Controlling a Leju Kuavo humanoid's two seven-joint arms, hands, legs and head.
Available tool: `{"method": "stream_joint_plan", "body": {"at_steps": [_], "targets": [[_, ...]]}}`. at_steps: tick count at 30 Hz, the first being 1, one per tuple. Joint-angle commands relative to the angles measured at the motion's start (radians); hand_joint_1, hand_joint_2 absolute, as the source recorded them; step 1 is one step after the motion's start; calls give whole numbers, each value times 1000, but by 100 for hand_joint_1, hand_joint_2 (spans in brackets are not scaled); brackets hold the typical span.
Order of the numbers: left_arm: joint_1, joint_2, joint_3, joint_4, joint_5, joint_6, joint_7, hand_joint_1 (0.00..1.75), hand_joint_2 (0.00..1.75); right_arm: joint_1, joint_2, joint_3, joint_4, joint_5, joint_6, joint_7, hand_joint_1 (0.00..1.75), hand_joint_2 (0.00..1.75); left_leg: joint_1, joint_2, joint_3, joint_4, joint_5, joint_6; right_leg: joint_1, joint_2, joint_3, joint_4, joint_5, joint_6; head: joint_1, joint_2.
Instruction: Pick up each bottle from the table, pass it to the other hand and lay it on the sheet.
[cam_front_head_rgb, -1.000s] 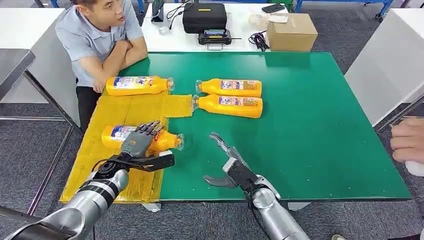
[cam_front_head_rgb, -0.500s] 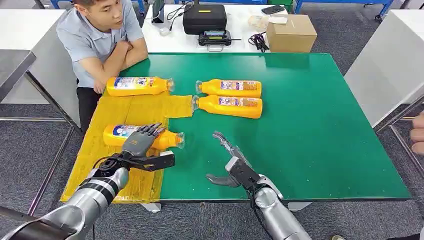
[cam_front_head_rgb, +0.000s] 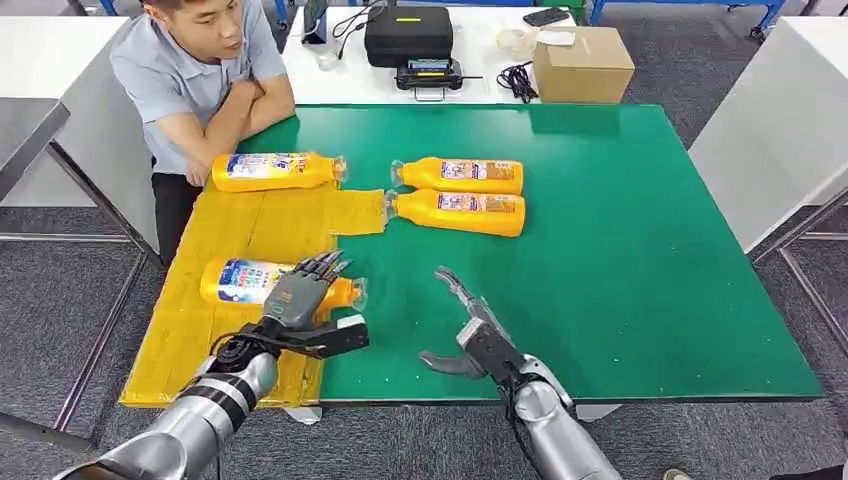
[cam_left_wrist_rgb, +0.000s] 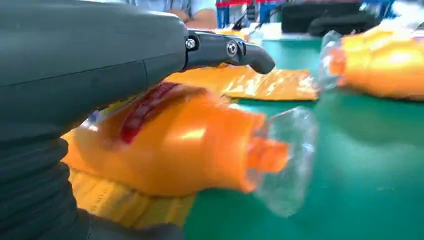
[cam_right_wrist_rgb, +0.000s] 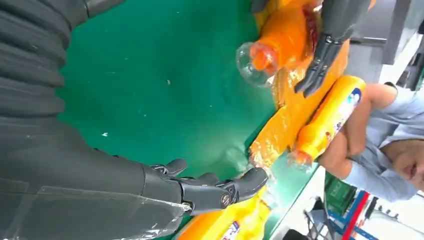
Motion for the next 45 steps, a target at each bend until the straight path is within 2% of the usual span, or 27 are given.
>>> {"method": "stream_joint_plan", "body": {"at_steps": [1, 8, 11, 14, 16, 18, 19, 20, 22, 23, 25, 26, 29, 35, 36, 38, 39, 41, 42, 44, 45], "targets": [[83, -41, -51, -233, 22, 8, 26, 0, 175, 53, -17, -47, -60, 8, -15, 0, 0, 175, 1, -2, -2, 0, 0, -1, 1, -2, -1, 0, 0, -2, 0, 0], [149, -37, -95, -387, 81, 15, 23, 0, 175, 72, 12, -85, -96, 16, -83, 3, 0, 175, 0, 0, -6, 0, 0, -1, 0, 0, -5, 0, 0, -1, 0, 0], [186, -32, -118, -476, 130, 28, -17, 0, 175, 93, 34, -108, -151, 11, -143, -20, 0, 175, 0, 1, -6, 1, 0, -1, 0, 0, -6, 1, 0, -1, 0, 0], [237, -29, -136, -591, 308, -56, -98, 0, 175, 135, 57, -129, -250, -59, -177, -37, 0, 175, 1, 0, -6, 1, 0, -1, 1, 0, -6, 1, 0, -2, 0, 0], [283, -36, -127, -664, 478, -117, -140, 0, 175, 156, 94, -172, -296, -161, -170, -27, 0, 175, 1, 1, -6, 1, -1, -1, 1, 0, -6, 1, 0, -2, 0, 0], [323, -22, -142, -716, 577, -153, -162, 0, 175, 173, 97, -168, -349, -170, -212, -3, 0, 175, 1, 2, -6, 1, -1, -2, 1, 1, -6, 1, -1, -3, 0, 0], [344, -26, -132, -730, 639, -167, -163, 0, 175, 177, 117, -183, -365, -165, -290, 32, 0, 0, 1, 2, -6, 0, -1, -2, 1, 1, -6, 1, -1, -2, 0, 0], [351, -18, -141, -735, 649, -166, -164, 0, 175, 178, 111, -169, -380, -169, -301, 46, 0, 0, 0, 2, -6, 0, -1, -1, 0, 1, -6, 1, 0, -1, 0, 0], [374, -20, -129, -744, 683, -162, -150, 0, 175, 183, 142, -191, -388, -121, -457, 107, 0, 0, 1, 3, -5, 0, -1, -2, 1, 2, -6, 1, 0, -2, 0, 0], [387, -22, -123, -750, 695, -160, -143, 0, 175, 185, 140, -178, -393, -98, -495, 132, 0, 0, 0, 2, -6, 0, 0, -1, 0, 1, -6, 1, 0, -1, 0, 0], [402, -36, -100, -754, 747, -165, -130, 0, 175, 196, 126, -155, -405, -121, -480, 135, 0, 0, 1, 2, -6, 0, 0, -1, 1, 1, -6, 0, 0, -2, 0, 0], [399, -38, -98, -745, 770, -166, -135, 0, 175, 202, 110, -147, -404, -143, -459, 139, 0, 175, 1, 2, -6, 0, -1, -2, 2, 1, -6, 0, 0, -3, 0, 0], [405, -52, -74, -740, 832, -176, -122, 0, 175, 215, 96, -142, -411, -185, -404, 141, 0, 175, 2, 2, -5, 0, 0, -3, 3, 1, -5, -1, 0, -4, 0, 0], [427, -71, -78, -772, 1016, -254, -131, 0, 175, 246, 62, -144, -460, -113, -413, 67, 0, 175, 1, 0, -6, 0, 0, -1, 1, -1, -5, -1, 0, -2, 0, 0], [438, -77, -78, -789, 1083, -306, -126, 0, 0, 245, 59, -147, -463, -103, -419, 70, 0, 175, 1, -1, -6, 0, 0, -1, 1, -1, -5, 0, 0, -2, 0, 0], [452, -39, -106, -816, 1195, -440, -105, 0, 0, 238, 56, -149, -459, -100, -420, 70, 0, 175, 1, 0, -6, 0, -1, -1, 1, 0, -6, 0, 0, -2, 0, 0], [458, -34, -107, -821, 1197, -441, -105, 0, 175, 235, 56, -150, -456, -100, -420, 70, 0, 175, 0, 1, -6, 0, 0, -1, 0, 1, -6, 0, 0, -1, 0, 0], [490, -31, -100, -861, 1260, -498, -143, 0, 175, 233, 39, -132, -453, -21, -466, 56, 0, 175, 1, 2, -5, -1, -1, -1, 1, 1, -5, -1, 0, -2, 0, 0], [495, -31, -102, -865, 1260, -498, -144, 0, 175, 235, 38, -132, -454, -20, -466, 56, 0, 175, 0, 1, -6, -1, 0, -1, 0, 1, -6, -1, 0, -1, 0, 0], [512, -42, -107, -893, 1217, -450, -168, 0, 175, 241, 11, -107, -456, 118, -552, 62, 0, 175, 2, 2, -5, 0, -1, -3, 2, 1, -5, -1, 0, -4, 0, 0], [513, -44, -109, -894, 1215, -447, -167, 0, 175, 243, 11, -105, -458, 119, -553, 62, 0, 175, 1, 2, -5, 0, -1, -2, 1, 1, -5, -1, 0, -2, 0, 0]]}}
